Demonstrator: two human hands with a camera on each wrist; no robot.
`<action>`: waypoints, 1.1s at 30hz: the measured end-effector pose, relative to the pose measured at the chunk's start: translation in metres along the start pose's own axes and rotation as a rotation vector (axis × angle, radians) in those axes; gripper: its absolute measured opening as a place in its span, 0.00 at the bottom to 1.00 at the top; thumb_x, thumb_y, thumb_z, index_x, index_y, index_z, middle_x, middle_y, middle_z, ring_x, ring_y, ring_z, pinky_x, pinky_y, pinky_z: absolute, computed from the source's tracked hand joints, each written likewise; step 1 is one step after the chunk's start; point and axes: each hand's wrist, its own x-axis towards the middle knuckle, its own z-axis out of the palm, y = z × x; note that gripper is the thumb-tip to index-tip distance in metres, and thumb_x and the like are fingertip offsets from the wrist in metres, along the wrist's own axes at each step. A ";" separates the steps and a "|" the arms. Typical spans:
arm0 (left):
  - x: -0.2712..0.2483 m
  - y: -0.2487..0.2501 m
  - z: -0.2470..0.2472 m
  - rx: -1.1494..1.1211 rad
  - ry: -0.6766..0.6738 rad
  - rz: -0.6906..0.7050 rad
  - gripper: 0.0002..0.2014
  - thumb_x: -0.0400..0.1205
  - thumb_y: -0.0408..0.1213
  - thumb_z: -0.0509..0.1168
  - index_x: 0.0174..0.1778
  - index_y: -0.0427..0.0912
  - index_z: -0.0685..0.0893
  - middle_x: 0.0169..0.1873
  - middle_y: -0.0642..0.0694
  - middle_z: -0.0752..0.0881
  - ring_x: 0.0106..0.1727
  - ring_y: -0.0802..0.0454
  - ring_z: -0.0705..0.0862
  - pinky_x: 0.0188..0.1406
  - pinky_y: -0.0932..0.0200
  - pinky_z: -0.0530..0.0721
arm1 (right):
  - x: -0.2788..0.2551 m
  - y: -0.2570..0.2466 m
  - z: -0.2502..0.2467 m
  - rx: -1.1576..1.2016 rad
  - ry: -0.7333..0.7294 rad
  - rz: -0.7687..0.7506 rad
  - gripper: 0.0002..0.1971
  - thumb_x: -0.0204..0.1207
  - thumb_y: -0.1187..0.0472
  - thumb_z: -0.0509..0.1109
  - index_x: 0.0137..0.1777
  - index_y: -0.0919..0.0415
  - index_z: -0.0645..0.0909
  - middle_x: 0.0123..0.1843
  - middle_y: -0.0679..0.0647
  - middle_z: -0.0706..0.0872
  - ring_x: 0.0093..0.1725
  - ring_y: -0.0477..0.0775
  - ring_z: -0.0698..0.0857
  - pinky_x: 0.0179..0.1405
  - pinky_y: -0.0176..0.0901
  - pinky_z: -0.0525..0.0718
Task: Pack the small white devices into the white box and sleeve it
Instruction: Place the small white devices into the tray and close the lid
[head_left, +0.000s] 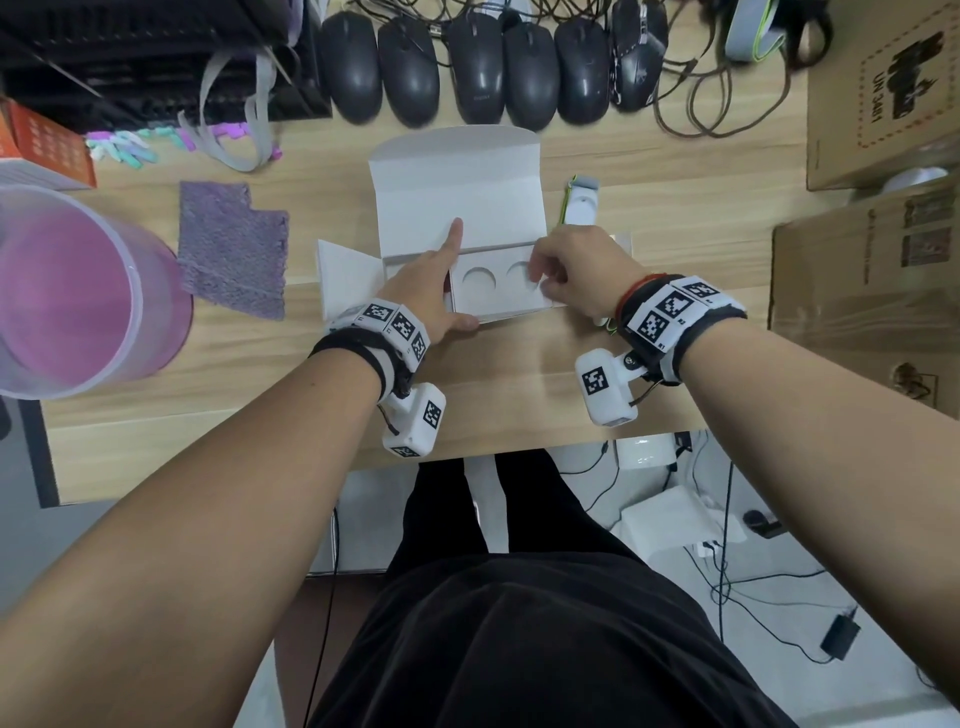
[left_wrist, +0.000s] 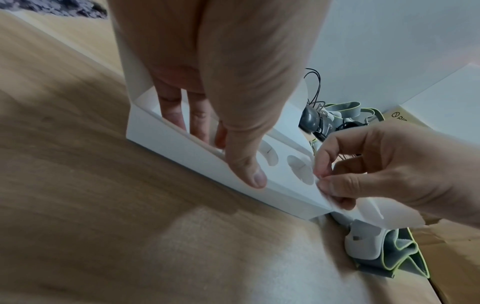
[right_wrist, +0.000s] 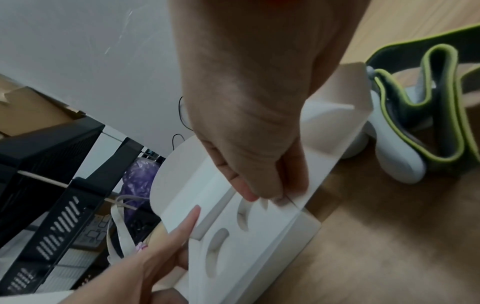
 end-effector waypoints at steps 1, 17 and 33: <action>0.000 0.000 0.000 -0.013 0.003 -0.002 0.60 0.74 0.49 0.80 0.88 0.57 0.39 0.80 0.46 0.73 0.79 0.43 0.72 0.77 0.47 0.72 | 0.001 0.002 0.000 0.006 -0.026 0.016 0.10 0.68 0.65 0.80 0.48 0.59 0.86 0.43 0.51 0.78 0.43 0.56 0.82 0.42 0.41 0.73; -0.011 0.008 -0.007 -0.028 0.067 -0.003 0.60 0.71 0.51 0.82 0.89 0.59 0.43 0.67 0.46 0.80 0.66 0.43 0.80 0.69 0.45 0.79 | 0.017 0.010 -0.023 0.258 0.438 0.420 0.13 0.70 0.55 0.75 0.52 0.60 0.82 0.47 0.51 0.85 0.45 0.53 0.81 0.45 0.41 0.75; -0.019 0.004 -0.003 -0.175 0.124 -0.033 0.53 0.79 0.39 0.77 0.88 0.61 0.46 0.54 0.48 0.78 0.49 0.51 0.77 0.58 0.60 0.75 | 0.022 0.016 -0.037 0.398 0.513 0.518 0.11 0.74 0.60 0.64 0.44 0.63 0.87 0.43 0.55 0.91 0.48 0.57 0.88 0.51 0.48 0.87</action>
